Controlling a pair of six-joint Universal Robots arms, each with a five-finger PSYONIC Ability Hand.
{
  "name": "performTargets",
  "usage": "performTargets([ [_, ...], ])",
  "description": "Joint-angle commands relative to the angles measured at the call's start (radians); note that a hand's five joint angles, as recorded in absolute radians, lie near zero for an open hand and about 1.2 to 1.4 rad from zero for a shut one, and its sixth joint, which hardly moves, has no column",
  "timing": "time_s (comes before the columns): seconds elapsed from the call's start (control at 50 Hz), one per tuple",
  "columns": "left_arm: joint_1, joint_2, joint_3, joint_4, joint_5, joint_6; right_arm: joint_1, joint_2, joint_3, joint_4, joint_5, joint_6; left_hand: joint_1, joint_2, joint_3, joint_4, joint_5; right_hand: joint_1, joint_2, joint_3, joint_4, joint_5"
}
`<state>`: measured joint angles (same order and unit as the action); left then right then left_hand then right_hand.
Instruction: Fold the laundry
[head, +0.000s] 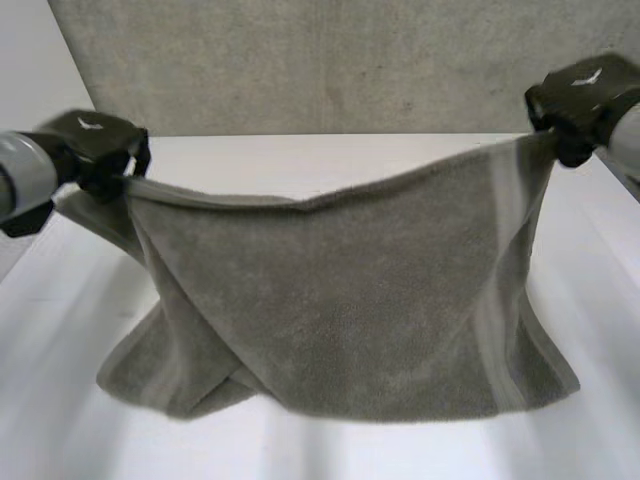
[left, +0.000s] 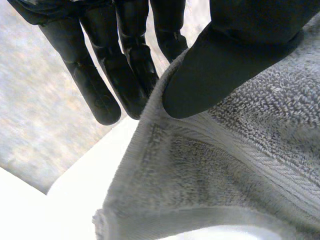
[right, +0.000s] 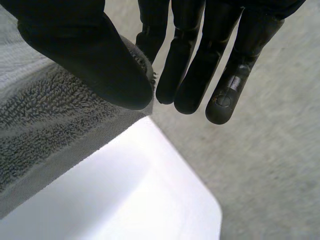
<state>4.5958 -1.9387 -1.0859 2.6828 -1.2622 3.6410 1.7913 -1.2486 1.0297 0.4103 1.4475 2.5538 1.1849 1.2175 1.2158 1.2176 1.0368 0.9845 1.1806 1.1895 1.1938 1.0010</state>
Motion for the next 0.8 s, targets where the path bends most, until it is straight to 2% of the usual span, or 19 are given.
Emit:
performTargets([
  [0.02, -0.075, -0.203, 0.343, 0.080, -0.115, -0.022, 0.048, 0.189, -0.314, -0.216, 0.158, 0.063, 0.211, 0.179, 0.180, 0.179, 0.185, 0.412, 0.216, 0.207, 0.202, 0.221],
  [0.04, -0.098, -0.216, 0.447, 0.147, -0.159, -0.065, 0.048, 0.189, -0.315, -0.217, 0.159, 0.063, 0.211, 0.179, 0.180, 0.179, 0.185, 0.412, 0.216, 0.207, 0.202, 0.221],
  [0.06, -0.106, -0.215, 0.528, 0.232, -0.195, -0.112, 0.054, 0.183, -0.359, -0.307, 0.187, 0.074, 0.211, 0.179, 0.180, 0.179, 0.185, 0.412, 0.216, 0.207, 0.202, 0.221],
  [0.08, -0.106, -0.215, 0.529, 0.233, -0.195, -0.113, 0.054, 0.182, -0.359, -0.308, 0.188, 0.074, 0.211, 0.179, 0.180, 0.179, 0.185, 0.412, 0.216, 0.207, 0.202, 0.221],
  [0.1, -0.109, -0.207, 0.591, 0.335, -0.227, -0.161, 0.054, 0.167, -0.378, -0.402, 0.206, 0.085, 0.211, 0.179, 0.180, 0.179, 0.185, 0.412, 0.216, 0.207, 0.202, 0.221],
  [0.12, -0.116, -0.188, 0.613, 0.427, -0.242, -0.198, 0.056, 0.138, -0.372, -0.492, 0.212, 0.091, 0.211, 0.179, 0.180, 0.179, 0.185, 0.412, 0.216, 0.207, 0.202, 0.221],
  [0.14, -0.117, -0.187, 0.613, 0.428, -0.243, -0.199, 0.056, 0.138, -0.372, -0.493, 0.212, 0.091, 0.211, 0.179, 0.180, 0.179, 0.185, 0.412, 0.216, 0.207, 0.202, 0.221],
  [0.16, -0.123, -0.153, 0.609, 0.509, -0.246, -0.219, 0.057, 0.105, -0.359, -0.563, 0.218, 0.092, 0.211, 0.179, 0.180, 0.179, 0.185, 0.412, 0.216, 0.207, 0.202, 0.221],
  [0.18, -0.123, -0.152, 0.609, 0.509, -0.246, -0.219, 0.060, 0.074, -0.335, -0.608, 0.224, 0.092, 0.211, 0.179, 0.180, 0.179, 0.185, 0.412, 0.216, 0.207, 0.202, 0.221],
  [0.22, -0.124, -0.097, 0.574, 0.592, -0.247, -0.223, 0.062, 0.054, -0.301, -0.619, 0.218, 0.091, 0.211, 0.179, 0.180, 0.179, 0.185, 0.412, 0.216, 0.207, 0.202, 0.221],
  [0.36, -0.127, -0.051, 0.385, 0.582, -0.244, -0.229, 0.060, 0.024, -0.168, -0.611, 0.172, 0.092, 0.211, 0.179, 0.180, 0.179, 0.185, 0.412, 0.216, 0.207, 0.202, 0.221],
  [0.4, -0.127, -0.046, 0.316, 0.582, -0.243, -0.228, 0.059, 0.020, -0.122, -0.608, 0.146, 0.092, 0.211, 0.179, 0.180, 0.179, 0.185, 0.412, 0.216, 0.207, 0.202, 0.221],
  [0.44, -0.123, -0.045, 0.171, 0.588, -0.238, -0.226, 0.056, 0.018, -0.016, -0.604, 0.085, 0.092, 0.211, 0.179, 0.180, 0.179, 0.185, 0.412, 0.216, 0.207, 0.202, 0.221],
  [0.56, -0.117, -0.066, -0.032, 0.641, -0.224, -0.225, 0.045, 0.044, 0.157, -0.549, 0.019, 0.092, 0.211, 0.179, 0.180, 0.179, 0.185, 0.412, 0.216, 0.207, 0.202, 0.221],
  [0.6, -0.115, -0.112, -0.154, 0.693, -0.192, -0.220, 0.043, 0.078, 0.191, -0.527, 0.013, 0.092, 0.211, 0.179, 0.180, 0.179, 0.185, 0.412, 0.216, 0.207, 0.202, 0.221],
  [0.72, -0.113, -0.191, -0.316, 0.778, -0.134, -0.208, 0.039, 0.208, 0.295, -0.446, 0.014, 0.068, 0.211, 0.179, 0.180, 0.179, 0.185, 0.412, 0.216, 0.207, 0.202, 0.221],
  [0.8, -0.115, -0.238, -0.426, 0.824, -0.121, -0.125, 0.036, 0.234, 0.326, -0.398, 0.016, 0.046, 0.211, 0.179, 0.180, 0.179, 0.185, 0.412, 0.216, 0.207, 0.202, 0.221],
])
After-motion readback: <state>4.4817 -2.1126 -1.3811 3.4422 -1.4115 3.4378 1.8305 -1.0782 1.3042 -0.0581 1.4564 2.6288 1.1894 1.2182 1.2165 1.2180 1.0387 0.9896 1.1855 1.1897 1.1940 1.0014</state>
